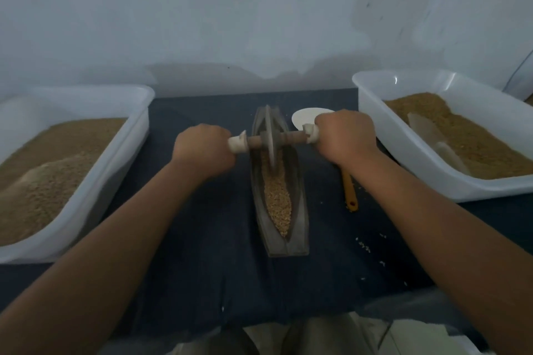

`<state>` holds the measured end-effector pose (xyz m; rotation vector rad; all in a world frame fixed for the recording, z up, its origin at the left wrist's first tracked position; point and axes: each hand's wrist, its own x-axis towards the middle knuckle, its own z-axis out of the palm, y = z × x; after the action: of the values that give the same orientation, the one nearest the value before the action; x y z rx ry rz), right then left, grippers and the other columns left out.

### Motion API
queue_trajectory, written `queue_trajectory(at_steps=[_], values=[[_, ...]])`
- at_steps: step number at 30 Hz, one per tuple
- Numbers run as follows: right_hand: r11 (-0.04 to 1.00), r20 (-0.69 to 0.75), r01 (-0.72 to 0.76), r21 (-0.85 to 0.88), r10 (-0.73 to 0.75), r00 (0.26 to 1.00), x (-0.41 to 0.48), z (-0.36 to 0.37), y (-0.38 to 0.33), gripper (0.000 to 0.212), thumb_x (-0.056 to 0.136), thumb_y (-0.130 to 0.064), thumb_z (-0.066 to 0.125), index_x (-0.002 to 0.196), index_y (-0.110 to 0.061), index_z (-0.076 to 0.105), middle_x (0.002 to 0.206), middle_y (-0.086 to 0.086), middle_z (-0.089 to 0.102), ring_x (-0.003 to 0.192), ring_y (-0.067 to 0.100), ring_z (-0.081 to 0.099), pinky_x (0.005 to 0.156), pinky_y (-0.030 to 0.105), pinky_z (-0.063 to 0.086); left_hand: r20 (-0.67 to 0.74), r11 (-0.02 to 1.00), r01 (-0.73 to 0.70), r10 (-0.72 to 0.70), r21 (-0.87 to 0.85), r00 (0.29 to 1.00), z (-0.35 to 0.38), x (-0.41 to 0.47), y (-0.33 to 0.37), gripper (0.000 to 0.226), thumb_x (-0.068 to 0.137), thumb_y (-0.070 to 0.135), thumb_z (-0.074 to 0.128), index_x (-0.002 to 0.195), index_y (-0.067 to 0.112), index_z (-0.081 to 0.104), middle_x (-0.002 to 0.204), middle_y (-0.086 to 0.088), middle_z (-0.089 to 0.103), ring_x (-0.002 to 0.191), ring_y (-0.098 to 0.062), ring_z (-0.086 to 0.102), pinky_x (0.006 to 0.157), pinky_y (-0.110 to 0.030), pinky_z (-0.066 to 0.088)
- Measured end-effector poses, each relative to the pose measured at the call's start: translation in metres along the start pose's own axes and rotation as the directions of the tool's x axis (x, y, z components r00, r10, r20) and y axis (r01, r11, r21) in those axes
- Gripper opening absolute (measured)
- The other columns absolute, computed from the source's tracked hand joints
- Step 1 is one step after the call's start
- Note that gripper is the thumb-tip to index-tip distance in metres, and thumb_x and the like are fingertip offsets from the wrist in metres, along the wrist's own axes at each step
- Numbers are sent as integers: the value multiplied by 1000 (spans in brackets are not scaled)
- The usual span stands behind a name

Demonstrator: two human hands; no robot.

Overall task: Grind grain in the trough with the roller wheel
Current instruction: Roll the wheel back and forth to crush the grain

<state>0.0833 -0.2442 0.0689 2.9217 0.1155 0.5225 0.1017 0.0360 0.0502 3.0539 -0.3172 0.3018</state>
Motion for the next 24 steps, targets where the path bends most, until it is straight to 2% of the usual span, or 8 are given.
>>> queue_trajectory(at_steps=[2, 4, 7, 12, 14, 18, 20, 24], values=[[999, 25, 33, 8, -34, 999, -26, 1, 5, 31, 91, -34, 65, 67, -28, 46, 60, -8, 48, 53, 13, 46, 52, 31, 42, 3, 999, -41, 41, 32, 999, 0, -27, -4, 23, 82, 44, 61, 68, 28, 53, 72, 8, 60, 65, -20, 59, 58, -31, 42], [996, -13, 92, 19, -92, 996, -59, -2, 10, 38, 83, -41, 70, 63, -32, 39, 52, -11, 41, 44, 7, 38, 43, 25, 28, -57, 987, -124, 131, 100, 990, 1, -60, -6, 29, 78, 48, 61, 63, 30, 46, 59, 10, 50, 51, -13, 46, 49, -26, 29], [984, -96, 133, 119, -121, 988, -81, -3, 16, 49, 73, -46, 70, 60, -38, 23, 47, -16, 24, 42, -3, 20, 46, 17, 12, -132, 970, -184, 206, 162, 970, -4, -79, -7, 38, 72, 51, 64, 58, 31, 34, 51, 12, 39, 43, -12, 34, 47, -21, 17], [995, -7, 24, 99, -23, 1000, -25, 17, 8, 35, 95, -49, 56, 68, -30, 46, 63, -9, 51, 58, 16, 53, 55, 31, 46, -39, 994, -42, 46, 103, 998, -6, -14, 1, 36, 86, 51, 61, 64, 25, 48, 67, 7, 52, 63, -22, 56, 60, -31, 42], [995, -39, -6, 102, 10, 999, -1, 18, 4, 32, 98, -41, 57, 71, -27, 51, 67, -6, 54, 63, 21, 57, 58, 32, 45, -31, 996, 3, 0, 91, 1000, -9, 11, 4, 31, 85, 47, 61, 68, 23, 52, 75, 2, 60, 74, -29, 65, 65, -34, 47], [995, -6, -4, 101, 5, 1000, 0, 13, 7, 35, 98, -39, 57, 66, -26, 51, 66, -4, 57, 57, 16, 48, 54, 30, 33, 84, 999, -3, 0, 38, 996, -15, 6, 6, 23, 82, 43, 64, 73, 22, 61, 80, 1, 66, 73, -25, 63, 67, -34, 51], [993, 20, 35, 112, -37, 999, -25, 13, 13, 33, 93, -42, 60, 65, -30, 48, 64, -6, 56, 55, 13, 47, 53, 31, 39, 110, 999, -40, 37, 31, 993, -12, -23, 0, 25, 81, 46, 65, 69, 25, 59, 73, 6, 62, 67, -20, 60, 60, -32, 48], [955, 34, 164, 246, -178, 984, -69, 11, 24, 25, 80, -48, 54, 61, -36, 43, 56, -7, 52, 48, 15, 49, 50, 40, 49, -58, 989, -137, 140, 63, 988, -5, -80, -8, 35, 75, 56, 57, 57, 30, 41, 53, 12, 43, 46, -6, 37, 46, -22, 22]])
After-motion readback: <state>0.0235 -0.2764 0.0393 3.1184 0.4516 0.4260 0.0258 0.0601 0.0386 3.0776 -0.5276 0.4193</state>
